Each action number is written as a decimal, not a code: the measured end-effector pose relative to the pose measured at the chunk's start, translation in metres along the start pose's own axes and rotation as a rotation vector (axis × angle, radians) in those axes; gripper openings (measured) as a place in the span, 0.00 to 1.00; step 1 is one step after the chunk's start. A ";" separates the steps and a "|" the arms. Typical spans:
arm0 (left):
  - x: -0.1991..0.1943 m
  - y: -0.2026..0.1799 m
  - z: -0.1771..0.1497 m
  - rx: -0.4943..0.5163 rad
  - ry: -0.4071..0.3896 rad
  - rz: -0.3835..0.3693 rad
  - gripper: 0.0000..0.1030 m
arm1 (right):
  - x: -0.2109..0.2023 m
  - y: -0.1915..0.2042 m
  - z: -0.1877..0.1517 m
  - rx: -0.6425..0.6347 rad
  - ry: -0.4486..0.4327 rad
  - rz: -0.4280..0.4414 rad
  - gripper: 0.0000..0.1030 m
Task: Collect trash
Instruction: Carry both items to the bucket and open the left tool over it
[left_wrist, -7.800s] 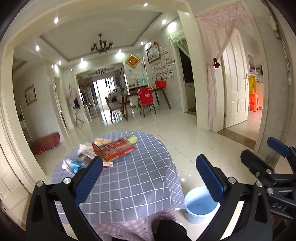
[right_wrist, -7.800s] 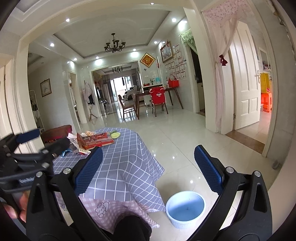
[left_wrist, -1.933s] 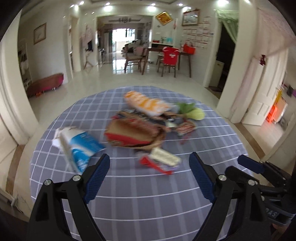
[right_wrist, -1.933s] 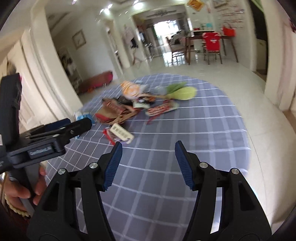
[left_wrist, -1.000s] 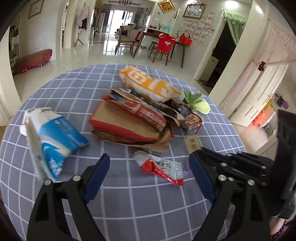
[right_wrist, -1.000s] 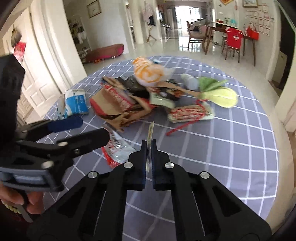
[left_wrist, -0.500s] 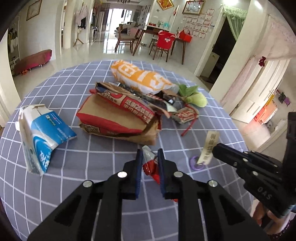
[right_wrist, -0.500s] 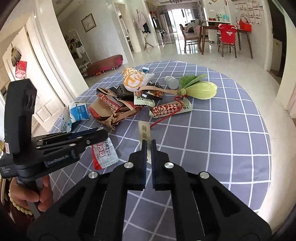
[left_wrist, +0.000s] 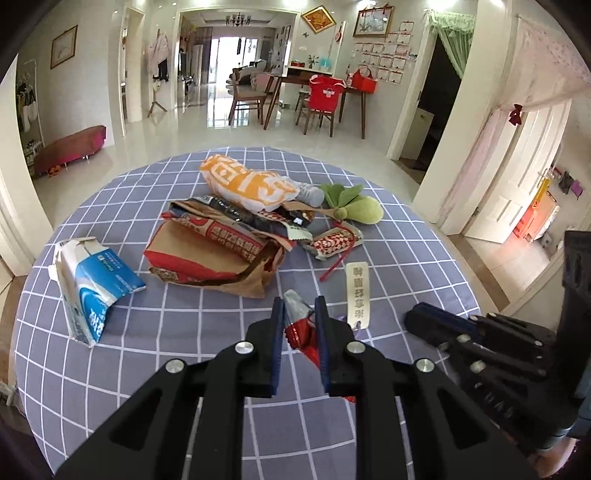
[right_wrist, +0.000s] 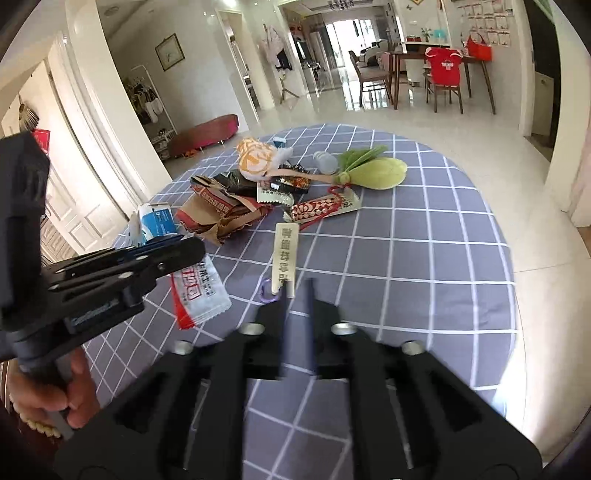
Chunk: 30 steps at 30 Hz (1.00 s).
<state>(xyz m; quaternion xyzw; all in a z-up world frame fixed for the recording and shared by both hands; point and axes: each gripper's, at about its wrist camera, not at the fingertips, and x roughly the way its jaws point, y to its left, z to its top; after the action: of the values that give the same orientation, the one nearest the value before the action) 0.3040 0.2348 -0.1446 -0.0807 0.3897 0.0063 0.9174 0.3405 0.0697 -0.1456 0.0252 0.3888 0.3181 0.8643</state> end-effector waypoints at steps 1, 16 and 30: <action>0.000 0.003 0.000 -0.005 -0.001 0.007 0.15 | 0.003 0.002 0.000 0.001 -0.004 -0.010 0.55; 0.016 0.024 0.006 -0.021 0.014 0.019 0.15 | 0.059 0.028 0.020 -0.114 0.125 -0.108 0.19; 0.002 -0.063 0.009 0.099 0.001 -0.102 0.15 | -0.044 -0.029 0.000 0.008 -0.063 -0.066 0.18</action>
<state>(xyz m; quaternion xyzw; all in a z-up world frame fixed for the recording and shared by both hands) 0.3162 0.1743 -0.1304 -0.0551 0.3852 -0.0598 0.9193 0.3344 0.0215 -0.1248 0.0258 0.3635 0.2868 0.8860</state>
